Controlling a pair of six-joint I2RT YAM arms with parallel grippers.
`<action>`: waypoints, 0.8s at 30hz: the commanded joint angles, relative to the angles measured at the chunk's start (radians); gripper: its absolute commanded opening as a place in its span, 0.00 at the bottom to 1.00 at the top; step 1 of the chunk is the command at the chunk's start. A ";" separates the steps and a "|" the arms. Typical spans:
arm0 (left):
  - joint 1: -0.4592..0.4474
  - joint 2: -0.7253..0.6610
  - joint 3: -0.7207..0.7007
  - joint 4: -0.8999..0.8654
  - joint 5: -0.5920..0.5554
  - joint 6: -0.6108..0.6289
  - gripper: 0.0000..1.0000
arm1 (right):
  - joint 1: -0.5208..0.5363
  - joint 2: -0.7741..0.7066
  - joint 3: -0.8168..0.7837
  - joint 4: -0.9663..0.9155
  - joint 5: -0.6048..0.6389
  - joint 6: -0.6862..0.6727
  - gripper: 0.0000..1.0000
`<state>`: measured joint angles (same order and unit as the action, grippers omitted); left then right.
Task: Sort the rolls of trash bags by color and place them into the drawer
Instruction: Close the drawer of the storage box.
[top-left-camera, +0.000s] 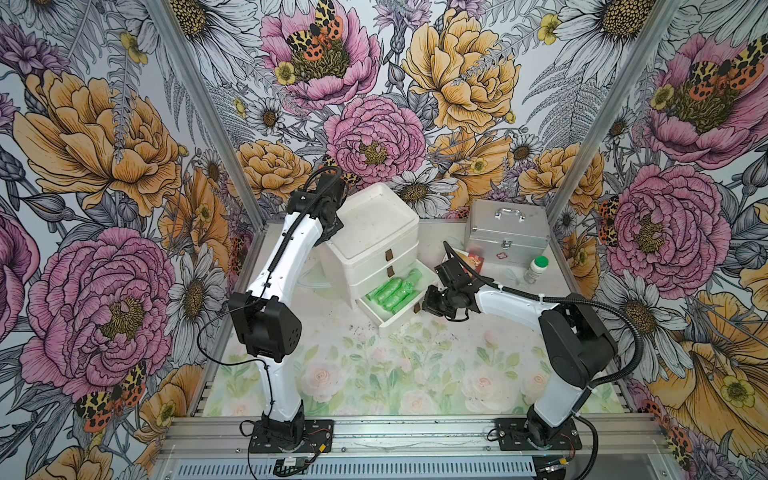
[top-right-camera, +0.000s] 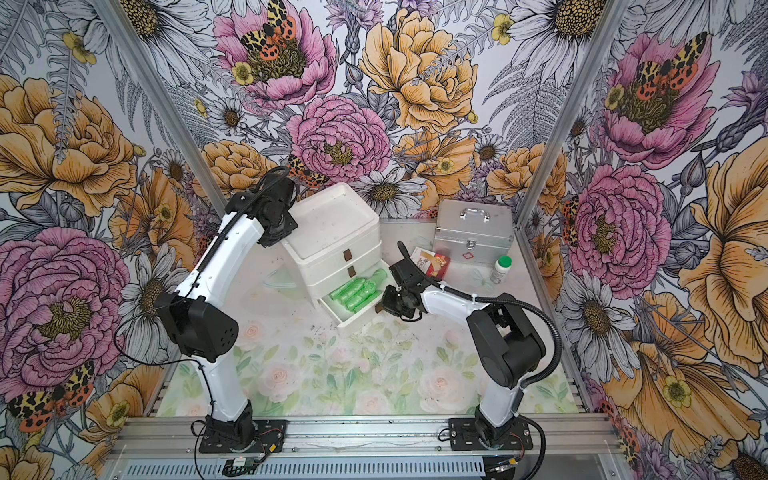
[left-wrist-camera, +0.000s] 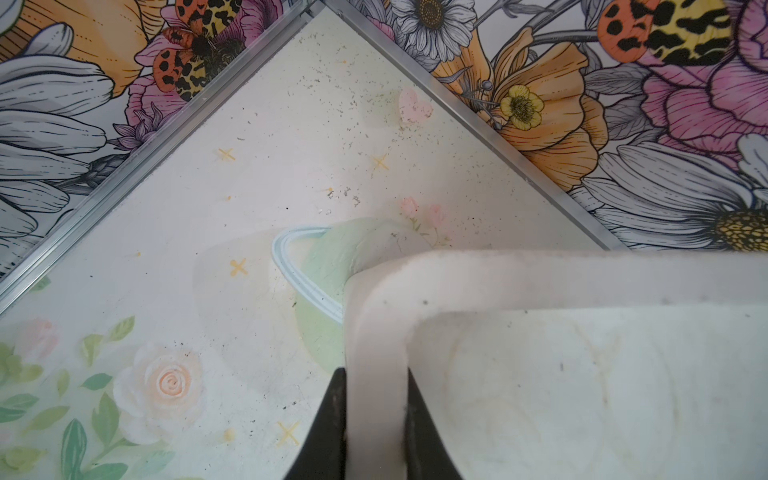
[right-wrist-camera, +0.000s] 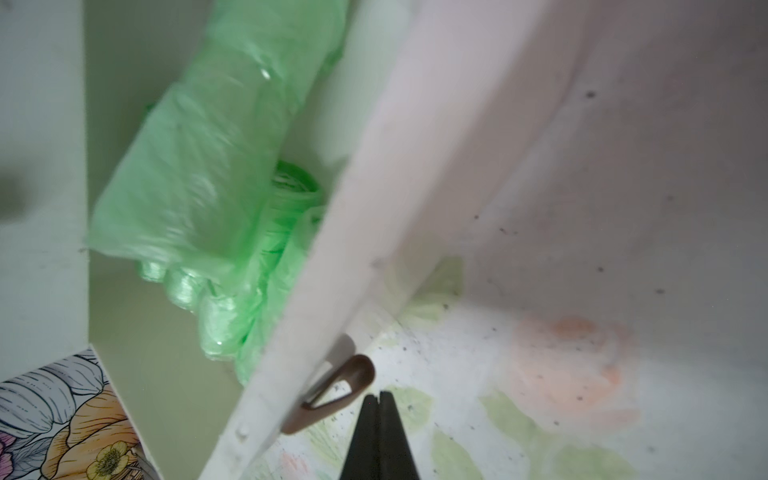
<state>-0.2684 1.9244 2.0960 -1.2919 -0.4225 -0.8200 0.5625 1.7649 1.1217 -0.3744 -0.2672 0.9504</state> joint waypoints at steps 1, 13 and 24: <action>-0.048 0.092 -0.059 -0.124 0.247 -0.022 0.00 | 0.018 0.039 0.082 0.034 -0.003 0.008 0.00; -0.089 0.094 -0.075 -0.122 0.241 -0.027 0.00 | 0.043 0.177 0.273 0.035 -0.019 0.022 0.00; -0.107 0.110 -0.065 -0.124 0.243 -0.034 0.00 | 0.045 0.347 0.499 0.038 -0.043 0.033 0.00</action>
<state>-0.2893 1.9324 2.0975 -1.2934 -0.4686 -0.8326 0.5980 2.0686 1.5505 -0.4225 -0.2920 0.9962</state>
